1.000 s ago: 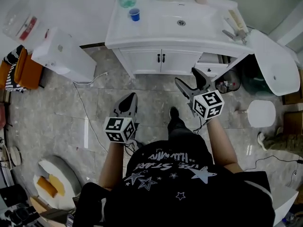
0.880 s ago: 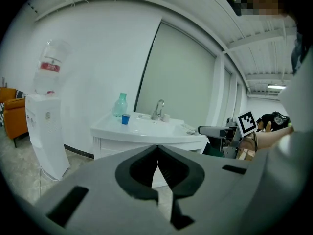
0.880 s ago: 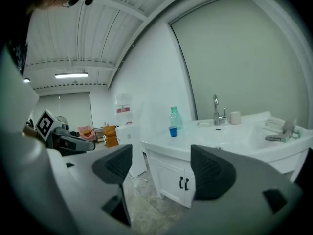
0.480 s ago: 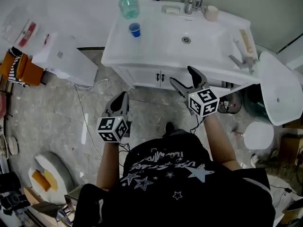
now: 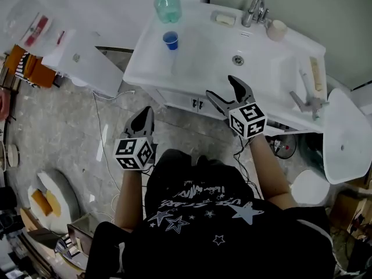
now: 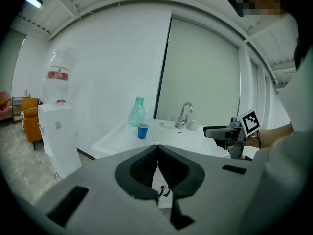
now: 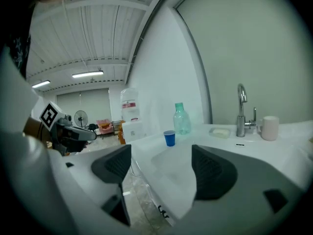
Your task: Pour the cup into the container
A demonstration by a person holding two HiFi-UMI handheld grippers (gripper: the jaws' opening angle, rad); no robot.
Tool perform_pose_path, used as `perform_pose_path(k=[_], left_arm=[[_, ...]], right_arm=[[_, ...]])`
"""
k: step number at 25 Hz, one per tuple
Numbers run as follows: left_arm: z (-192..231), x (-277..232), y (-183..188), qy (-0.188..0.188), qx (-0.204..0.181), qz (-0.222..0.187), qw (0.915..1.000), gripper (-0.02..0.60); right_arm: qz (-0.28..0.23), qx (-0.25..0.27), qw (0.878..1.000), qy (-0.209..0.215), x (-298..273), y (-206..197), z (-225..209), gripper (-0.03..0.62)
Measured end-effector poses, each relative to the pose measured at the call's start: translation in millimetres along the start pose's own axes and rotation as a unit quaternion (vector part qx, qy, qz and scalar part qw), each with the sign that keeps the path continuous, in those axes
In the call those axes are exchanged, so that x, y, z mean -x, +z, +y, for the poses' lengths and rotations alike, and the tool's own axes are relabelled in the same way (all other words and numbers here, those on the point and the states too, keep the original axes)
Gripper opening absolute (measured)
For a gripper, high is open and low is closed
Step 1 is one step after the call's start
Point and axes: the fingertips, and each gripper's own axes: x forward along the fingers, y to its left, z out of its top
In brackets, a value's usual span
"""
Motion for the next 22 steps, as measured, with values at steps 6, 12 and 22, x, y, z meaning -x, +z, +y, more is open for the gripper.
perform_pose_path(k=[6, 12, 22], left_arm=[[13.0, -26.4, 8.7, 0.009, 0.000, 0.005, 0.9999, 0.009], [36.3, -71.6, 22.4, -0.001, -0.006, 0.008, 0.9999, 0.009], [94.9, -154.6, 58.4, -0.029, 0.004, 0.007, 0.9996, 0.009]], right_arm=[[0.007, 0.001, 1.000, 0.017, -34.5, 4.6, -11.9, 0.371], [0.019, 0.014, 0.999, 0.025, -68.8, 10.3, -27.1, 0.371], [0.035, 0.025, 0.999, 0.022, -153.4, 26.6, -64.9, 0.371]])
